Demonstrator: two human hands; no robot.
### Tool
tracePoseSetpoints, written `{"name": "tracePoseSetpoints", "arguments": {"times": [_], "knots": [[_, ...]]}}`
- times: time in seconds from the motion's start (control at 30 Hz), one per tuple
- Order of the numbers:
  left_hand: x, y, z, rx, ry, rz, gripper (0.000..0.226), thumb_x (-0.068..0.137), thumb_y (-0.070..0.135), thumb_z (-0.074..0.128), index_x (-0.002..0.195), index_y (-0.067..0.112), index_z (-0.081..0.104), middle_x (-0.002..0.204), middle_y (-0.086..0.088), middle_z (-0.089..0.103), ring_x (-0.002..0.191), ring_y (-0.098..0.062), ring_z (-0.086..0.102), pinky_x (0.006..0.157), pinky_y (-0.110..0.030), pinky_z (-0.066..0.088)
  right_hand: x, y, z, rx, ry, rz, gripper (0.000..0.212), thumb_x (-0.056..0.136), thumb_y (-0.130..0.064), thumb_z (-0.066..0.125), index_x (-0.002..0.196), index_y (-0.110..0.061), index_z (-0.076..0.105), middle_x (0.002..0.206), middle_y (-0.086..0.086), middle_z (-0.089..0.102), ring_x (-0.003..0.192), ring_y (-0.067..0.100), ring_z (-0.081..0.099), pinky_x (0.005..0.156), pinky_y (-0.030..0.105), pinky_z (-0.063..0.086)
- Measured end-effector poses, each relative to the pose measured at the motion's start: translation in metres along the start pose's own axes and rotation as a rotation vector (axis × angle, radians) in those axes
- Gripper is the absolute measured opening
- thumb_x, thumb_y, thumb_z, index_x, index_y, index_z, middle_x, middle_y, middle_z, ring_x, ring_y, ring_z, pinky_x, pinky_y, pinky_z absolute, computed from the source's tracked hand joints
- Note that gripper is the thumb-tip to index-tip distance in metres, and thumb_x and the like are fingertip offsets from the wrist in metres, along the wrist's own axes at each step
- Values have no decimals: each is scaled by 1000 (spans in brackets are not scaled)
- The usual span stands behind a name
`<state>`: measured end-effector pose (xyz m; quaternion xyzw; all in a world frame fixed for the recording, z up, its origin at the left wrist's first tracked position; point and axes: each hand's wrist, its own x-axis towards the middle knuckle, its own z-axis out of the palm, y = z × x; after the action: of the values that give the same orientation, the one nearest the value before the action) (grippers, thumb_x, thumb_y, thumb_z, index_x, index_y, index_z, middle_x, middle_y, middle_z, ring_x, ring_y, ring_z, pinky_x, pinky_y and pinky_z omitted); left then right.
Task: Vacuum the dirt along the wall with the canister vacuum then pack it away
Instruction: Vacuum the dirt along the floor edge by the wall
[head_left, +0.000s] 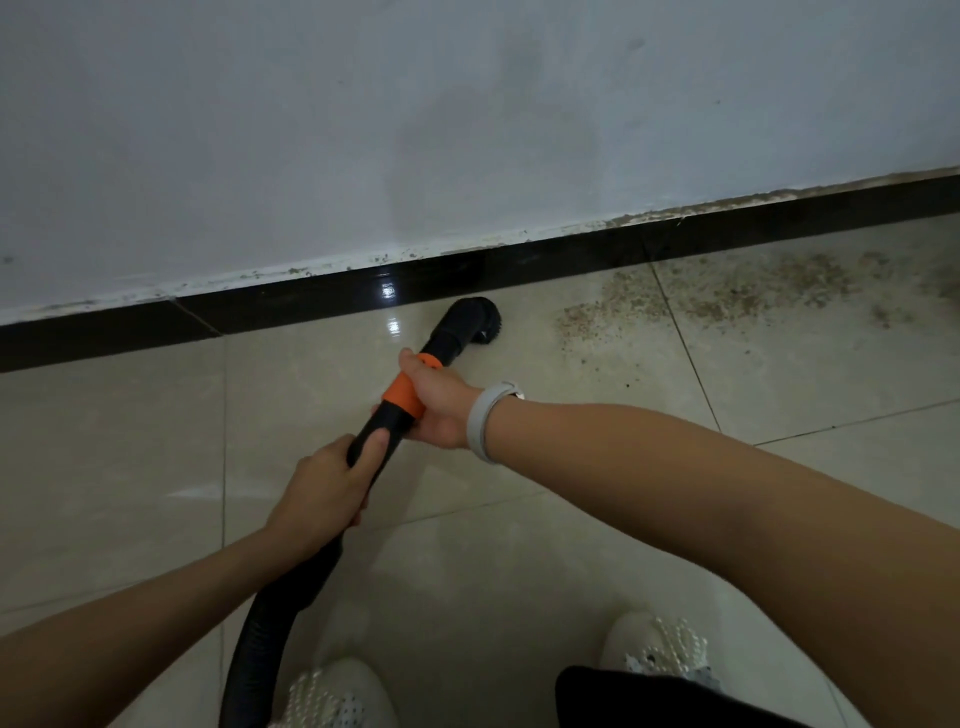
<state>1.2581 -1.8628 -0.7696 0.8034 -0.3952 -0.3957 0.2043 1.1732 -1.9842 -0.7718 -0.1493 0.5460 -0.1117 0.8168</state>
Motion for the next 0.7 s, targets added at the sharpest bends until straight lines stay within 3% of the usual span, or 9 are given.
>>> {"name": "tracePoseSetpoints", "arguments": {"times": [0.13, 0.3, 0.4, 0.53, 0.7], "knots": [[-7, -8, -1, 15, -81, 28, 41, 93, 45, 45, 73, 11, 55, 45, -2, 57, 34, -12, 52, 38, -19, 41, -6, 22, -11, 44, 74, -43, 40, 93, -38, 55, 120, -14, 38, 129, 16, 51, 107, 35, 59, 83, 47, 53], [-23, -12, 9, 209, -315, 131, 32, 94, 45, 45, 76, 20, 54, 52, 2, 57, 39, -6, 52, 50, -25, 46, -36, 57, -53, 5, 252, -46, 27, 94, -34, 53, 104, -11, 45, 111, 12, 53, 97, 29, 59, 62, 37, 54], [-25, -4, 22, 301, -388, 172, 34, 93, 50, 43, 79, 20, 53, 63, 0, 61, 50, -11, 55, 59, -32, 48, -48, 64, -70, 38, 331, -56, 24, 95, -31, 52, 105, -11, 46, 109, 13, 54, 101, 32, 59, 68, 39, 55], [-19, 11, 41, 331, -429, 219, 38, 93, 51, 43, 84, 17, 55, 67, -4, 62, 54, -16, 57, 59, -33, 48, -53, 61, -84, 220, 438, -135, 15, 94, -23, 53, 88, -11, 45, 88, 10, 53, 75, 27, 62, 60, 37, 54], [-1, 29, 53, 347, -449, 279, 41, 90, 56, 43, 80, 17, 52, 67, -5, 61, 54, -18, 55, 56, -32, 45, -46, 49, -93, 461, 520, -246, 15, 91, -14, 52, 82, -8, 43, 68, 9, 49, 51, 23, 58, 52, 33, 53]]}}
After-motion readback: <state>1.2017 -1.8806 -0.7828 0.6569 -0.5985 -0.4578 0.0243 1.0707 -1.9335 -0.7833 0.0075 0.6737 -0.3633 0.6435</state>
